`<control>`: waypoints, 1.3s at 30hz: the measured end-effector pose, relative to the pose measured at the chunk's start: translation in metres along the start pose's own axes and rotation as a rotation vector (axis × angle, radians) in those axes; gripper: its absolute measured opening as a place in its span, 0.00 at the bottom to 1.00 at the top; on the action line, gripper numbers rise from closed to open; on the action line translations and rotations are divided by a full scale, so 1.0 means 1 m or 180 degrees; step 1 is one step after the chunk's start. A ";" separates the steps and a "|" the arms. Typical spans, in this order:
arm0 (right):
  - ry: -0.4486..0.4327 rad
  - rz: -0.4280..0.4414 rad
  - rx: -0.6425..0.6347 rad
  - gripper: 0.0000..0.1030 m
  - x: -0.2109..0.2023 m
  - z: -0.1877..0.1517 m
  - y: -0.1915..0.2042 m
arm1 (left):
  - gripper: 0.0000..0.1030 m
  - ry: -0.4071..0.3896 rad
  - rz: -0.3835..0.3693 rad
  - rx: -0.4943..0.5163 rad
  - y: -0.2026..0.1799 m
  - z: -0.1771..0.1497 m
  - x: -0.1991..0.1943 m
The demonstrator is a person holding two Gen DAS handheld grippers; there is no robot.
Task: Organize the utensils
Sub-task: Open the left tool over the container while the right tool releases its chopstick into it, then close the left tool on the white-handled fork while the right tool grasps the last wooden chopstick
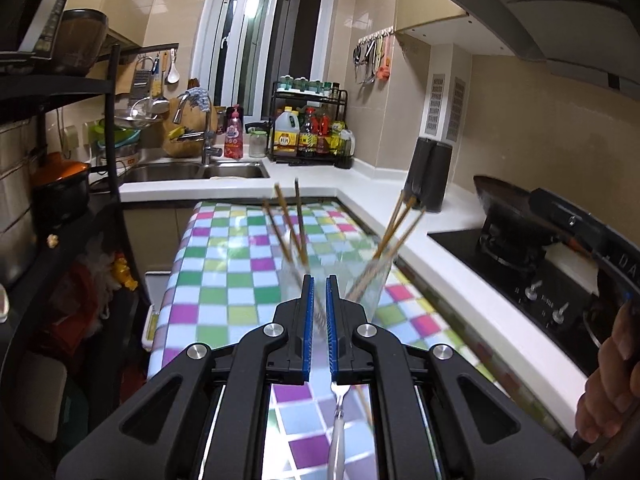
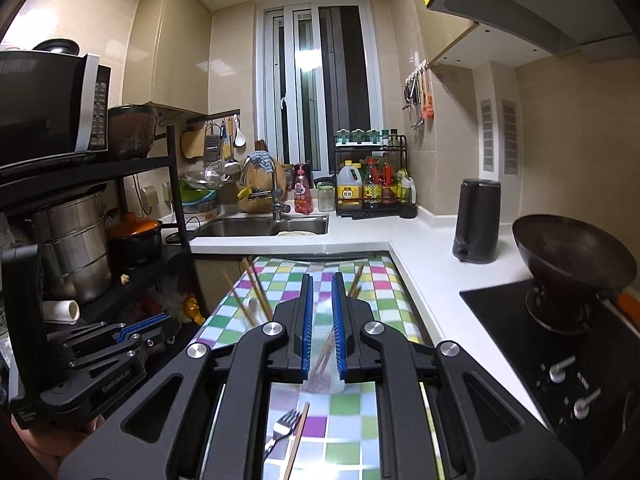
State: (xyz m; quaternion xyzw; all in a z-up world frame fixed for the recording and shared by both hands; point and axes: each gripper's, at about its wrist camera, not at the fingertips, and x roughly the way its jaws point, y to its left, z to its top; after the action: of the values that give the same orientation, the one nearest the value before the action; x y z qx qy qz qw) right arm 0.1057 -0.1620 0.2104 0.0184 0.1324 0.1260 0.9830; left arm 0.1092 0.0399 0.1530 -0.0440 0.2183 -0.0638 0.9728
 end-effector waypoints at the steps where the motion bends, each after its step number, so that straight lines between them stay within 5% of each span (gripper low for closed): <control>1: 0.0006 -0.0014 0.0020 0.11 -0.005 -0.008 0.000 | 0.06 0.0025 0.0029 0.0000 0.000 -0.011 -0.002; 11: 0.0471 -0.0171 0.0306 0.05 -0.010 -0.124 -0.009 | 0.06 0.0267 0.0122 -0.0109 0.011 -0.103 -0.004; 17: 0.1070 0.0056 0.0448 0.06 0.009 -0.190 0.003 | 0.06 0.0619 0.0025 -0.0111 0.009 -0.143 0.017; 22: 0.1438 0.0346 0.0435 0.08 0.026 -0.215 0.024 | 0.06 0.0829 -0.0110 -0.0134 0.008 -0.155 0.029; 36: 0.1672 0.0288 0.0283 0.14 0.040 -0.235 0.033 | 0.06 0.1030 -0.0202 -0.0159 0.005 -0.162 0.045; 38: 0.1674 0.0287 0.0269 0.14 0.039 -0.235 0.033 | 0.15 0.1030 -0.0198 -0.0143 0.003 -0.161 0.046; 39: 0.1677 0.0289 0.0265 0.14 0.039 -0.235 0.033 | 0.30 0.1031 -0.0200 -0.0135 0.002 -0.161 0.047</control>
State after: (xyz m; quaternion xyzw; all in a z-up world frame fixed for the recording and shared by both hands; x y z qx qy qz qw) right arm 0.0720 -0.1192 -0.0242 0.0314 0.3878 0.1648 0.9063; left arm 0.0823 0.0256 -0.0125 -0.0605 0.3721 -0.0957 0.9213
